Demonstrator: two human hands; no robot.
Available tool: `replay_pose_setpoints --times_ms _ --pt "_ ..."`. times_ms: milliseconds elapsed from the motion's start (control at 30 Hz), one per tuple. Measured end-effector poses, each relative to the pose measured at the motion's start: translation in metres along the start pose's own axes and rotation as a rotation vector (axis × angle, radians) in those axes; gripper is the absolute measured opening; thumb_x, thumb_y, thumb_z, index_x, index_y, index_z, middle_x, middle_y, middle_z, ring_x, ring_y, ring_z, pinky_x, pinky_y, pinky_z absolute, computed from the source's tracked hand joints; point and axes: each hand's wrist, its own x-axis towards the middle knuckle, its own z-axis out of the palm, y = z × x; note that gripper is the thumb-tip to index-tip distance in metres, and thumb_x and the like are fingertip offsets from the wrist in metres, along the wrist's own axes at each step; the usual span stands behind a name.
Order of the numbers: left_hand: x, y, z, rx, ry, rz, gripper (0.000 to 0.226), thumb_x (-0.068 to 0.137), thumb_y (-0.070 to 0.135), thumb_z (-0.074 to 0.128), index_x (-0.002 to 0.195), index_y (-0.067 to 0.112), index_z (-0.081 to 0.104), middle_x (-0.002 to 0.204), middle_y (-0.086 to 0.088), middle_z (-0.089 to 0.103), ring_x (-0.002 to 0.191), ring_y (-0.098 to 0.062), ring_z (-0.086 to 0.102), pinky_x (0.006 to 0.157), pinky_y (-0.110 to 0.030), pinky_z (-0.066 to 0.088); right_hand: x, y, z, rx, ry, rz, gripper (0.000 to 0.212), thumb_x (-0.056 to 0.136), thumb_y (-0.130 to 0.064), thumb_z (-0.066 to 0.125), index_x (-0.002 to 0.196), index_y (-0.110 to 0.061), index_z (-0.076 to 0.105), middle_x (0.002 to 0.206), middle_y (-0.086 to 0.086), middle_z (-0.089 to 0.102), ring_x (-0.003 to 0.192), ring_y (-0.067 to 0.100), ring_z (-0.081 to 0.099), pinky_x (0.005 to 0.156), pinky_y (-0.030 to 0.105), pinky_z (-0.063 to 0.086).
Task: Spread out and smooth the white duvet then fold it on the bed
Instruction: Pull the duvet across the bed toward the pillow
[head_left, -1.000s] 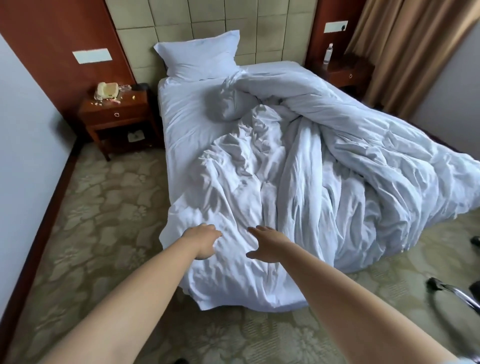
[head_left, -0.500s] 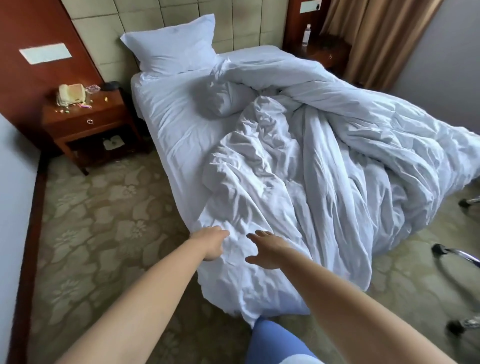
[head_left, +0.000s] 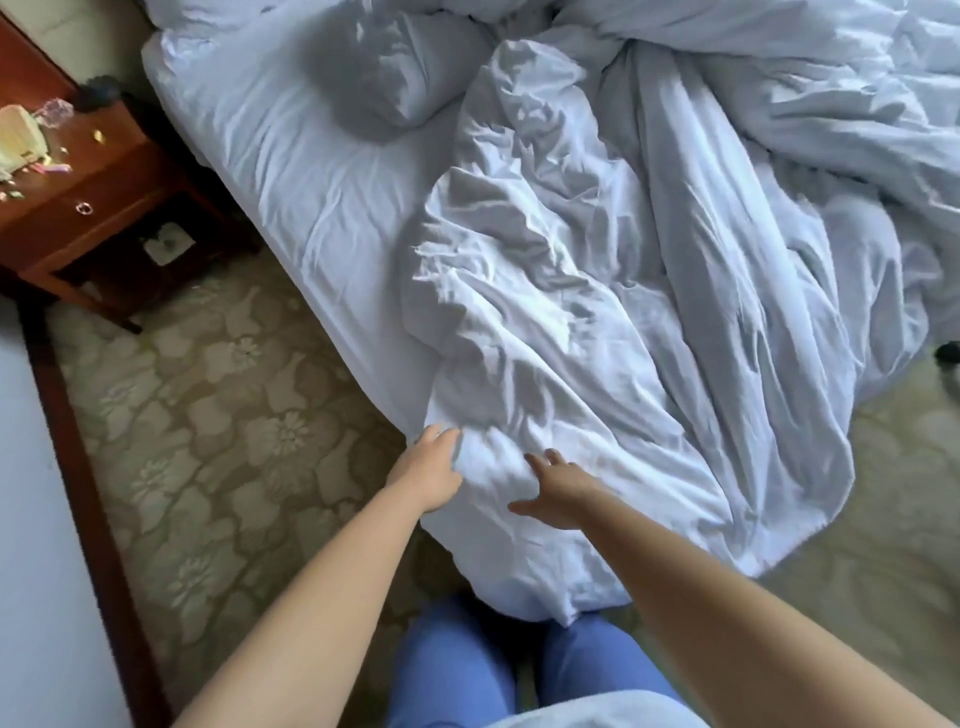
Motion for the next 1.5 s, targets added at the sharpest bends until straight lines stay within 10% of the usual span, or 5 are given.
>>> replay_pose_setpoints --times_ms 300,500,667,900,1500 --pt "0.080 -0.007 0.021 -0.502 -0.114 -0.142 0.109 0.080 0.036 0.072 0.150 0.033 -0.012 0.158 -0.007 0.006 0.139 -0.030 0.030 0.110 -0.041 0.034 0.026 -0.013 0.040 0.262 0.101 0.218 0.099 0.082 -0.059 0.060 0.153 -0.026 -0.001 0.158 0.006 0.006 0.143 0.028 0.017 0.110 0.040 0.032" --pt "0.099 -0.021 0.033 -0.696 -0.356 -0.220 0.091 0.086 0.027 0.066 0.151 0.027 0.002 0.116 -0.007 0.054 0.060 -0.014 0.054 0.056 -0.022 0.050 0.041 -0.042 0.077 0.162 0.100 0.373 0.114 0.072 -0.059 0.068 0.152 -0.022 -0.005 0.156 0.017 0.002 0.143 0.035 0.011 0.113 0.044 0.025" --pt "0.118 -0.037 0.035 -0.587 -0.366 -0.100 0.060 0.089 0.023 0.051 0.146 0.023 0.030 0.131 -0.007 0.054 0.099 -0.021 0.057 0.080 -0.027 0.049 0.065 -0.064 0.082 -0.048 0.391 0.415 0.044 0.039 -0.009 0.086 0.079 -0.008 0.067 0.065 0.009 0.061 0.053 0.023 0.062 0.047 0.025 0.045" --pt "0.078 -0.034 0.011 -0.492 -0.236 -0.002 0.076 0.088 0.058 0.052 0.149 0.021 0.027 0.157 -0.007 0.004 0.142 -0.031 0.019 0.114 -0.040 0.023 0.011 -0.097 0.054 0.395 0.453 0.528 0.027 0.087 -0.005 0.036 0.103 -0.011 0.057 0.113 0.012 0.063 0.108 0.030 0.057 0.083 0.032 0.043" --pt "-0.163 -0.017 0.021 -0.902 -0.199 0.240 0.033 0.097 0.027 0.033 0.125 0.017 0.047 0.104 -0.013 0.058 0.079 -0.022 0.060 0.064 -0.027 0.050 -0.204 -0.145 0.080 0.376 0.797 0.291 0.019 0.082 -0.006 0.047 0.098 -0.007 0.057 0.111 0.017 0.063 0.104 0.032 0.059 0.077 0.031 0.043"
